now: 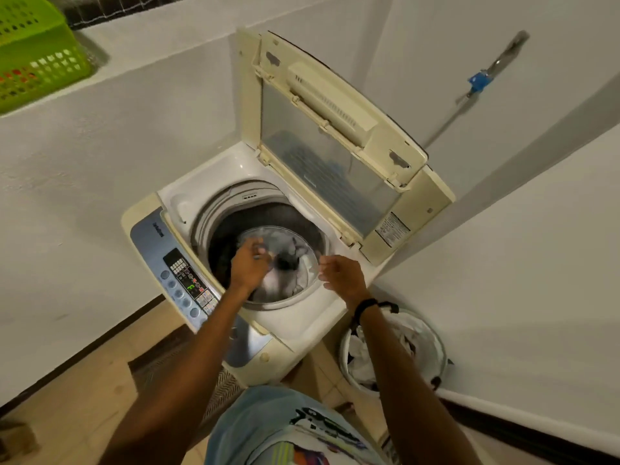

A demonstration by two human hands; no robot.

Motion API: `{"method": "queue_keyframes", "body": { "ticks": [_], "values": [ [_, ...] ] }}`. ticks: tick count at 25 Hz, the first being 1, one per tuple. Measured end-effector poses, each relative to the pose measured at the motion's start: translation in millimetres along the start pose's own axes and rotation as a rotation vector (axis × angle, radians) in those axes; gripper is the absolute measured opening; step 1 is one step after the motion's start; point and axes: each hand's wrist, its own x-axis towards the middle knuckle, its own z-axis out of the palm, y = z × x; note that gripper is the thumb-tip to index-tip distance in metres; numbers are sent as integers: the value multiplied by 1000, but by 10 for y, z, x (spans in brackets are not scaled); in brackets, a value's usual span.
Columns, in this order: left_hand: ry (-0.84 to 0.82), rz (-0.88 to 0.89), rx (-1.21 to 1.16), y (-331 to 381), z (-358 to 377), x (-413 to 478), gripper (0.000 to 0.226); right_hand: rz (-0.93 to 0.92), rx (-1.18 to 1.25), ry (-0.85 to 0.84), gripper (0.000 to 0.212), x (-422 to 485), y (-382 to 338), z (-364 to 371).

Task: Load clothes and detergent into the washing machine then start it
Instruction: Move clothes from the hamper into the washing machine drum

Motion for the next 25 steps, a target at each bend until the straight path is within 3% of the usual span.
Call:
{"method": "queue_keyframes", "body": {
  "ticks": [2,4,9,13,16,18,22,25],
  "values": [
    [29,81,-11,24,291,-349,31,181,278,114,12,-233,356,-49],
    [-26,166,30,41,656,-708,27,269,387,203,11,-514,780,-110],
    [-451,244,215,-118,1671,-1499,26,632,481,263,22,-1148,2204,-129],
    [-635,108,503,-585,2554,-1475,33,836,701,280,14,-1336,3266,-64],
    [-696,-12,653,-1291,3319,-1040,29,922,708,230,10,-1114,4171,63],
    [-723,-64,670,-1700,3870,-723,21,924,612,171,15,-776,4787,182],
    [-623,-162,602,-2141,4800,-290,23,756,45,-2,27,104,6049,464],
    [-618,-201,494,-2570,5183,-192,20,737,-226,-170,54,623,6915,825]
  ]
}}
